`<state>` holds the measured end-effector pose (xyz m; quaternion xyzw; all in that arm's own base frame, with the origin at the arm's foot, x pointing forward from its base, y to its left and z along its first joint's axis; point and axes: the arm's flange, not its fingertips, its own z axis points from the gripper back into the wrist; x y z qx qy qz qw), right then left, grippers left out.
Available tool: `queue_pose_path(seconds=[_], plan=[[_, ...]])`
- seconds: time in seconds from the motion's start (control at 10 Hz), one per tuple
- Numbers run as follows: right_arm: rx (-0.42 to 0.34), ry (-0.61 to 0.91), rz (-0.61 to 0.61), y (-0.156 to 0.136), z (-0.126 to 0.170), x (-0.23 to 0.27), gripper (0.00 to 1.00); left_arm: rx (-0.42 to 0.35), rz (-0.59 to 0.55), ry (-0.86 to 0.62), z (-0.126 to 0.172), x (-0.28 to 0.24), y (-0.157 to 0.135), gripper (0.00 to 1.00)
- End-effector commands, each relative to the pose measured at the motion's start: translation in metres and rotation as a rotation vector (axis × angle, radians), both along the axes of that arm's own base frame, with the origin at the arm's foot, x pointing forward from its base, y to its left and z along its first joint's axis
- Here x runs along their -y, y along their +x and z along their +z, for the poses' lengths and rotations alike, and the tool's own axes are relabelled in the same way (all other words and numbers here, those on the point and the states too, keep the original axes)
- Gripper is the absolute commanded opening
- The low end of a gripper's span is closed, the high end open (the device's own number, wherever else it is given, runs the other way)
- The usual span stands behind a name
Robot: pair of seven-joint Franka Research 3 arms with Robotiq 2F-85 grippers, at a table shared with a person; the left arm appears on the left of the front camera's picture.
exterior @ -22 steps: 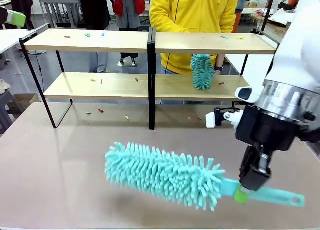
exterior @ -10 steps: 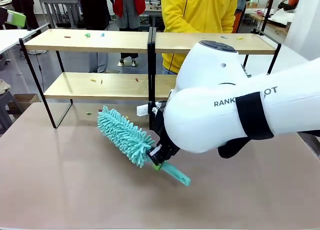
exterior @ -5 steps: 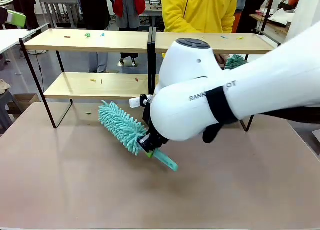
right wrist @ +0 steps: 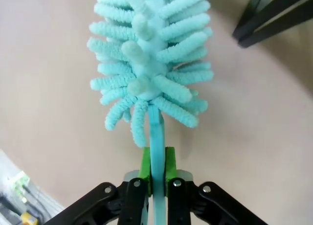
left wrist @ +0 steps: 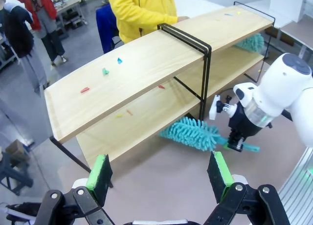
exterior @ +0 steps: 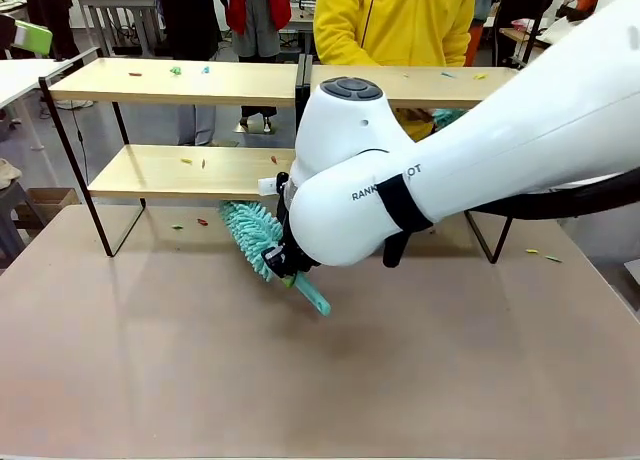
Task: Clean the shelves.
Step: Clean a randomly selected level of the Shelf with the Duster.
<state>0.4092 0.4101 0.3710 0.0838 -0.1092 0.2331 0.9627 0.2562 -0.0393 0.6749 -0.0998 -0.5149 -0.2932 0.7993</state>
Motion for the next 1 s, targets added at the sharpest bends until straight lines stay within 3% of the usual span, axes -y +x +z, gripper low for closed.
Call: queue_pose_path(seconds=[0.0, 0.2, 0.6, 0.9], plan=[[0.011, -0.007, -0.099, 0.022, -0.006, -0.021, 0.12, 0.005, -0.001, -0.003, -0.001, 0.000, 0.002, 1.00], [0.040, 0.009, -0.176, 0.037, -0.012, -0.023, 0.12, 0.005, -0.001, -0.003, -0.001, 0.000, 0.002, 1.00], [-0.069, 0.028, -0.168, 0.060, -0.035, -0.035, 0.12, 0.005, -0.001, -0.003, -0.001, 0.000, 0.002, 1.00], [-0.085, 0.079, -0.118, 0.070, -0.034, -0.043, 0.12, 0.005, -0.001, -0.003, -0.001, 0.000, 0.002, 1.00]])
